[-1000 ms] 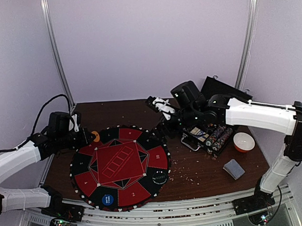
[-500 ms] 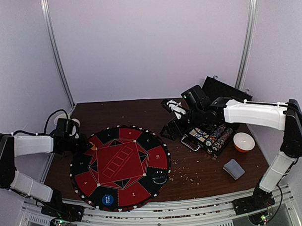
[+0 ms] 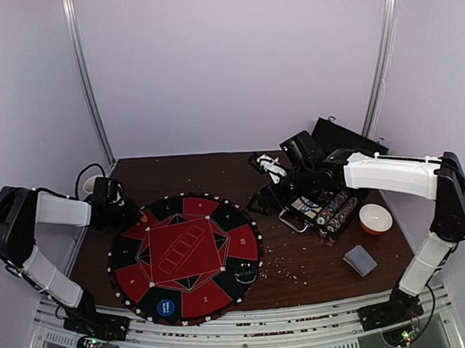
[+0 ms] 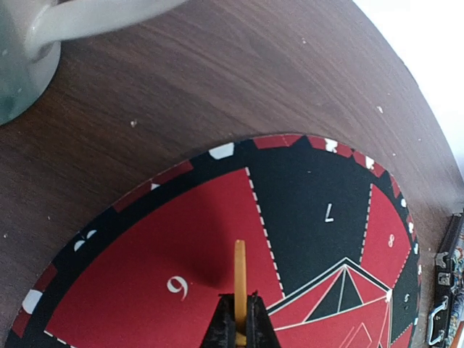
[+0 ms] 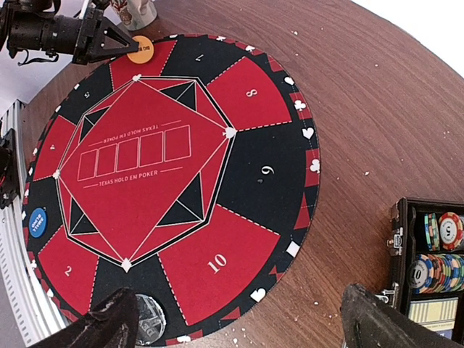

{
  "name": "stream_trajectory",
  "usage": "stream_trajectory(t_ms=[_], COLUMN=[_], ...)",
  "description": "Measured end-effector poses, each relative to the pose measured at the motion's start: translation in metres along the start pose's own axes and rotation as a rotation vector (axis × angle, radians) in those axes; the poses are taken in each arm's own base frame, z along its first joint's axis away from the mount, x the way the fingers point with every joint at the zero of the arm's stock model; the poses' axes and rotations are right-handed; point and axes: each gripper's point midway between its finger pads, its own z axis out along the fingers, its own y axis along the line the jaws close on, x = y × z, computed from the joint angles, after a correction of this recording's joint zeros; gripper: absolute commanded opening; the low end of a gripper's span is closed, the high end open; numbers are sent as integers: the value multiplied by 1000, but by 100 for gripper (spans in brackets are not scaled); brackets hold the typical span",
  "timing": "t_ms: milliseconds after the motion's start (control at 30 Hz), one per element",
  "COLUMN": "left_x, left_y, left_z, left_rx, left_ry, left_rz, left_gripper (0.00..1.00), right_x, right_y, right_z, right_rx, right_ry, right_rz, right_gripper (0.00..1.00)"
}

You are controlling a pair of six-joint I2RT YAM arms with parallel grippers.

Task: Distribute texas hold em gaming equipment
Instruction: Place the big blind button at position 6.

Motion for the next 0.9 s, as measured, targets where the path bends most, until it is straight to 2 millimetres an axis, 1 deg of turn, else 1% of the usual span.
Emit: stream_trajectory(t_ms=[133, 233, 300, 400, 500, 600, 800, 900], left_x=[4, 5, 6, 7, 7, 8, 5, 5], left_y=[7, 10, 13, 19, 22, 24, 27, 25], left_z=[6, 6, 6, 4, 1, -3, -13, -18], left_rx=[-25, -38, -52, -80, -97, -112, -134, -138], left_ry=[12, 10, 11, 13, 9, 10, -8, -15], left_rz=[-17, -26, -30, -32, -27, -25, -21, -11], left_gripper=[17, 30, 35, 39, 46, 50, 51, 52], right_x=[2, 4, 5, 1, -2, -2, -6, -6], right_y=[1, 1, 2, 2, 3, 3, 3, 3], right_z=[2, 4, 3, 2, 1, 0, -2, -2], right_rx=[-8, -11, -14, -17, -18, -18, -19, -18], right_ry=[11, 22, 26, 21, 14, 17, 10, 13], right_rz=[-4, -2, -2, -3, -5, -4, -6, -6], right_gripper=[99, 99, 98, 98, 98, 98, 98, 98])
